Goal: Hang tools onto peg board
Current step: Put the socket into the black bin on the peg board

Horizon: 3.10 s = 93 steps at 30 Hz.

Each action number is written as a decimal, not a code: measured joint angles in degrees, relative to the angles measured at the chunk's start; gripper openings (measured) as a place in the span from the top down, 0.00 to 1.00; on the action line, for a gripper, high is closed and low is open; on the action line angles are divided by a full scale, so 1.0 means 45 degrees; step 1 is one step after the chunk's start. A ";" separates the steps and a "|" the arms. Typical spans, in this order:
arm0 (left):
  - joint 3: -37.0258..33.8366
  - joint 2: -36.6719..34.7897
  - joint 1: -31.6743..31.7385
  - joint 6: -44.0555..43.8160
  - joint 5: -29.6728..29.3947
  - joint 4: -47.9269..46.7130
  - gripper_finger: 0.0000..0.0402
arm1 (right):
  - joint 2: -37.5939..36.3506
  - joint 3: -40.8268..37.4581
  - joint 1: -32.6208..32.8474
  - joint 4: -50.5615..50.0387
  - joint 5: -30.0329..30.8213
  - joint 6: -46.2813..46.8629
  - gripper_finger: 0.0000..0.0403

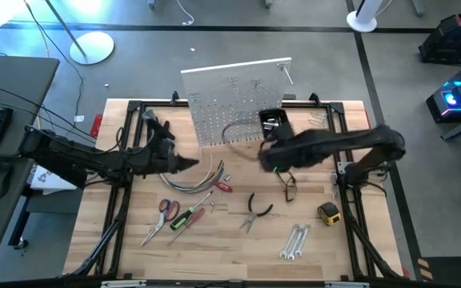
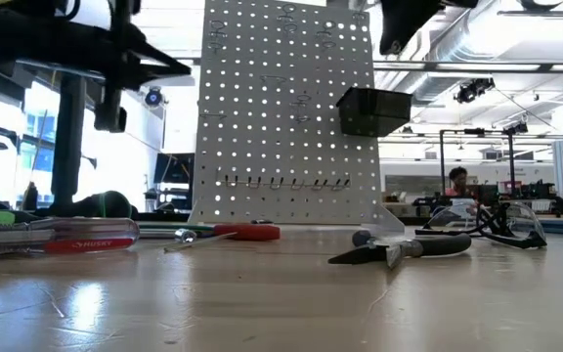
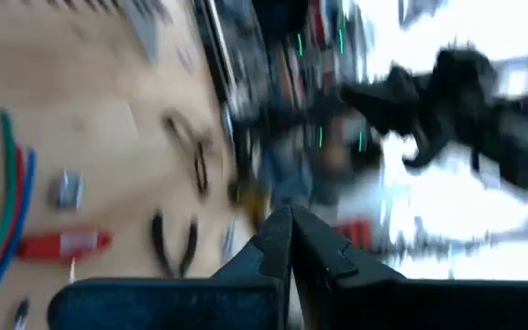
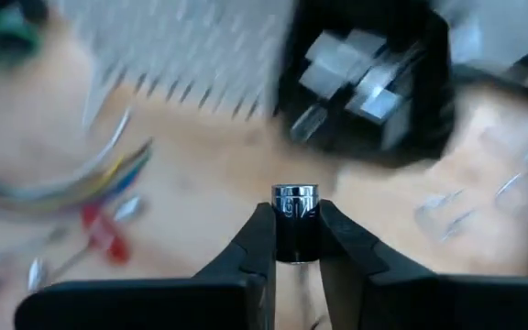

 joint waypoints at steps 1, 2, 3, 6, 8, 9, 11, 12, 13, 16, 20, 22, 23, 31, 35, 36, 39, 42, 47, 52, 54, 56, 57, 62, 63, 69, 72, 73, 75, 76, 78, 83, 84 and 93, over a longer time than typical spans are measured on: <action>0.0000 0.0123 -0.0028 -0.0104 -0.0433 0.0272 1.00 | -0.0390 -0.0175 -0.0308 0.0177 0.0286 -0.0427 0.90; 0.0017 0.0280 -0.0047 -0.0092 -0.0693 0.0616 1.00 | -0.0726 -0.0443 -0.0661 0.0527 0.0455 -0.1034 0.90; 0.0107 0.0442 -0.0074 -0.0058 -0.0847 0.0842 1.00 | -0.1090 -0.0818 -0.1067 0.0991 0.0486 -0.1723 0.90; 0.0611 0.1092 -0.0258 -0.0059 -0.1097 0.1035 1.00 | -0.2107 -0.2359 -0.2333 0.3456 0.0024 -0.3934 0.90; 0.1039 0.1645 -0.0408 0.0125 -0.1135 0.1018 1.00 | -0.2664 -0.3595 -0.3122 0.5425 -0.1099 -0.5469 0.90; 0.1284 0.1923 -0.0465 0.0355 -0.1135 0.1005 1.00 | -0.2915 -0.4163 -0.3461 0.6396 -0.1625 -0.6112 0.90; 0.1782 0.2441 -0.0540 0.1054 -0.1193 0.1019 1.00 | -0.3281 -0.5024 -0.3897 0.7810 -0.2128 -0.7042 0.90; 0.2044 0.2637 -0.0573 0.1556 -0.1254 0.1014 1.00 | -0.3433 -0.5266 -0.4037 0.8246 -0.2134 -0.7339 0.90; 0.2300 0.2809 -0.0627 0.2050 -0.1413 0.0995 1.00 | -0.3593 -0.5427 -0.4138 0.8544 -0.2103 -0.7516 0.90; 0.3113 0.3180 -0.0771 0.2969 -0.2013 0.1038 1.00 | -0.3796 -0.5718 -0.4484 0.8399 -0.2181 -0.7779 0.90; 0.3903 0.3399 -0.0790 0.3882 -0.2077 0.1023 1.00 | -0.3746 -0.5837 -0.4685 0.7542 -0.2279 -0.7859 0.88; 0.4156 0.3399 -0.0758 0.4348 -0.2089 0.1026 1.00 | -0.3738 -0.5832 -0.4782 0.7640 -0.2356 -0.7872 0.81; 0.4223 0.3387 -0.0733 0.4649 -0.2133 0.1070 1.00 | -0.3735 -0.5832 -0.4807 0.7678 -0.2474 -0.7905 0.76; 0.4250 0.3396 -0.0139 0.5363 -0.2002 0.0427 1.00 | -0.3944 -0.5721 -0.4732 0.7826 -0.2858 -0.8140 0.50; 0.4379 0.3389 0.0131 0.5816 -0.0101 0.0317 0.99 | -0.4433 -0.5427 -0.4562 0.7840 -0.3306 -0.8324 0.49; 0.4625 0.3399 0.0167 0.6157 0.0635 -0.0044 0.98 | -0.4593 -0.5334 -0.4433 0.7863 -0.3248 -0.8354 0.49; 0.6129 0.3416 -0.0019 0.7393 0.2229 -0.3055 0.96 | -0.5077 -0.5083 -0.3919 0.7916 -0.2775 -0.8158 0.49; 0.8249 0.3682 -0.0355 0.9455 0.3133 -0.7986 0.93 | -0.5640 -0.4906 -0.3396 0.7963 -0.2150 -0.7628 0.48; 1.0486 0.4772 -0.0507 1.2267 0.1451 -1.3142 0.86 | -0.6129 -0.4905 -0.2795 0.7911 -0.1843 -0.6231 0.48; 1.0675 0.6622 0.0628 1.1356 0.3650 -1.2836 0.73 | -0.6085 -0.4910 -0.2338 0.7639 -0.1704 -0.5583 0.48; 1.0614 0.7579 0.0786 1.1778 0.4156 -1.3583 0.68 | -0.6041 -0.4914 -0.2162 0.7420 -0.1649 -0.5395 0.48; 1.0611 0.8363 0.0955 1.1892 0.4159 -1.3856 0.63 | -0.6012 -0.4914 -0.1997 0.7230 -0.1586 -0.5227 0.48; 1.0628 0.8713 0.1055 1.1500 0.4125 -1.3801 0.61 | -0.5985 -0.4914 -0.1931 0.7148 -0.1487 -0.5126 0.48; 1.0632 1.0132 0.1163 0.9527 0.3860 -1.2158 0.51 | -0.5913 -0.4924 -0.1720 0.6939 -0.0900 -0.5140 0.48; 1.0632 1.0339 0.1155 0.9272 0.3785 -1.1631 0.49 | -0.5913 -0.4924 -0.1725 0.6910 -0.0757 -0.5153 0.48; 1.1019 1.1650 0.1177 0.8499 0.3433 -1.1166 0.48 | -0.5913 -0.4924 -0.1754 0.6623 -0.0663 -0.5191 0.48; 1.1627 1.2170 0.1167 0.8806 0.3009 -1.1745 0.48 | -0.5908 -0.4929 -0.1759 0.6570 -0.0588 -0.5192 0.48; 1.1812 1.2378 0.1167 0.8952 0.2934 -1.1895 0.48 | -0.5908 -0.4929 -0.1759 0.6570 -0.0522 -0.5189 0.48; 1.2116 1.2780 0.1178 0.9209 0.2749 -1.2175 0.48 | -0.5908 -0.4929 -0.1759 0.6570 -0.0485 -0.5187 0.48; 1.2280 1.2957 0.1187 0.9289 0.2506 -1.2351 0.48 | -0.5908 -0.4929 -0.1759 0.6570 -0.0489 -0.5187 0.48; 1.2630 1.3182 0.1230 0.9349 0.2001 -1.2739 0.48 | -0.5905 -0.4929 -0.1759 0.6570 -0.0489 -0.5134 0.48; 1.3172 1.3524 0.1255 0.9497 0.1385 -1.3685 0.48 | -0.5903 -0.4939 -0.1759 0.6575 -0.0507 -0.5073 0.48; 1.3283 1.3519 0.1255 0.9604 0.1382 -1.3712 0.48 | -0.5903 -0.4939 -0.1759 0.6575 -0.0506 -0.5026 0.48; 1.3391 1.3707 0.1250 0.9545 0.0896 -1.3817 0.48 | -0.5903 -0.4939 -0.1759 0.6570 -0.0509 -0.4852 0.48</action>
